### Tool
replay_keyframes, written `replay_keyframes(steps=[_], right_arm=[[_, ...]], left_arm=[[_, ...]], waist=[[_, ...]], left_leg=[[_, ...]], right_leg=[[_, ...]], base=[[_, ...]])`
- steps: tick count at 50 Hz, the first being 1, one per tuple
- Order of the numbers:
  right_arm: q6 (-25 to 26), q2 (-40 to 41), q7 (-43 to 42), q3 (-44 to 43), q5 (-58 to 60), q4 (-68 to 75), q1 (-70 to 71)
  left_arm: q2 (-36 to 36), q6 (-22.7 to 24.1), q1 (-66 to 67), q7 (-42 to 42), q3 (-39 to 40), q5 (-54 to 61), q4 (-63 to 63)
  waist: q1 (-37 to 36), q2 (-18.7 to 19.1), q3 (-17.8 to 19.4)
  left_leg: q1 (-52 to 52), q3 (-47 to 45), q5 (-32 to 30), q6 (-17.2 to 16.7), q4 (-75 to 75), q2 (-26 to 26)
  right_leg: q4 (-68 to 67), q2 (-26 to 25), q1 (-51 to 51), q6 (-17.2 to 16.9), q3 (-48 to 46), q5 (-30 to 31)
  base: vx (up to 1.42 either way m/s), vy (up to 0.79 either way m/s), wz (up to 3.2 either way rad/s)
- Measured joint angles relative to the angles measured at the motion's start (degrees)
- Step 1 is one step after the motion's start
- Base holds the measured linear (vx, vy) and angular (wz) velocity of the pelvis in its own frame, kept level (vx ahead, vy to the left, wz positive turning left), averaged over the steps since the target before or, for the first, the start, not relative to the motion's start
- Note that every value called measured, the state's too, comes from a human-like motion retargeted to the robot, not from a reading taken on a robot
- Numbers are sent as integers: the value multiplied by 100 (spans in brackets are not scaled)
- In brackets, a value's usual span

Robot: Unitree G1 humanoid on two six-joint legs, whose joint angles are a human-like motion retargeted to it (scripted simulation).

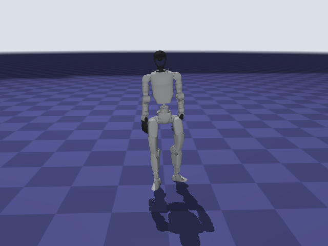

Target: In place motions

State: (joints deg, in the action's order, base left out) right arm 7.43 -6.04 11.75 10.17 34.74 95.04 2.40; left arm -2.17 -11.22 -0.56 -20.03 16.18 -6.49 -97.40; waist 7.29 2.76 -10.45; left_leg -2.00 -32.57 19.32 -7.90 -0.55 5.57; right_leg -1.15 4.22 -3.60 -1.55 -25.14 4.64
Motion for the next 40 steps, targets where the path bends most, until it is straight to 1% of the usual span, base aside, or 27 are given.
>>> replay_keyframes(steps=[40], right_arm=[[23, -21, -33, 0, 19, -12, -11]], left_arm=[[39, 25, -8, 10, -30, 53, 0]], waist=[[-21, 52, 71]], left_leg=[[69, 59, -31, 26, 25, -28]], right_leg=[[6, 42, -26, 2, -26, 30]], base=[[0, 0, 0]])
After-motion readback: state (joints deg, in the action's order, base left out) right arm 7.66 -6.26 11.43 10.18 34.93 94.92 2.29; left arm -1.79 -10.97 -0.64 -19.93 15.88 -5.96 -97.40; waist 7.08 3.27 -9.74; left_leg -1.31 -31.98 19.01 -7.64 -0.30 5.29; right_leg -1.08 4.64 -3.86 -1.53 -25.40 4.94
